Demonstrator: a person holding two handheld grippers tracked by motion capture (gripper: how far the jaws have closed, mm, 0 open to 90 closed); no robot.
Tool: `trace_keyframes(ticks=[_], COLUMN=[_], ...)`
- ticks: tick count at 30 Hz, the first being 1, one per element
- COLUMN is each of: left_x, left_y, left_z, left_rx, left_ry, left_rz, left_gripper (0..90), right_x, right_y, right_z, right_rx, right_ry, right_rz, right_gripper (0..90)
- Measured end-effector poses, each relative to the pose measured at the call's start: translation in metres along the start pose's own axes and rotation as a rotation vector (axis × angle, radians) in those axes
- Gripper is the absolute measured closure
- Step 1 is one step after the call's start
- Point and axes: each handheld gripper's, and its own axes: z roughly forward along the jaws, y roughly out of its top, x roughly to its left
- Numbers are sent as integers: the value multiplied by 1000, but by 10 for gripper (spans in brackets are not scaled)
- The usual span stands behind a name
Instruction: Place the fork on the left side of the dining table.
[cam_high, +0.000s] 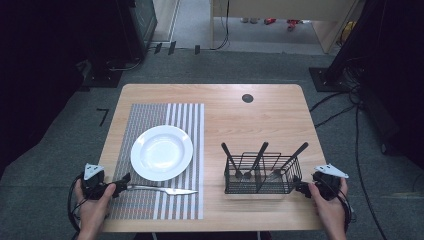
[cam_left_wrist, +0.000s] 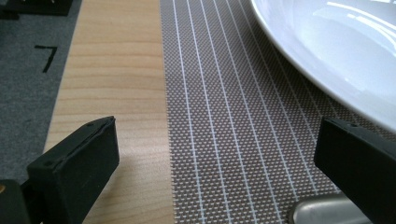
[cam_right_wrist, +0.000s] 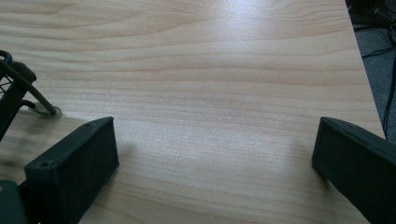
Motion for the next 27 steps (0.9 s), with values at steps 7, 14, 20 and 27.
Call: trace_keyframes(ticks=[7, 14, 20, 27], left_x=[-9, -22, -46, -72], left_y=[13, 26, 43, 57], left_z=[-14, -26, -35, -39], left_rx=[-64, -108, -133, -150], left_ry=[-42, -73, -120, -171], left_rz=[-9, -7, 29, 67], left_gripper=[2, 2, 2, 2], right_x=[0, -1, -1, -1], right_y=[0, 1, 1, 1], right_z=[0, 1, 1, 1], right_rx=[1, 0, 0, 0], right_ry=[3, 11, 10, 10], right_rz=[-2, -10, -10, -10], right_gripper=[0, 0, 0, 0])
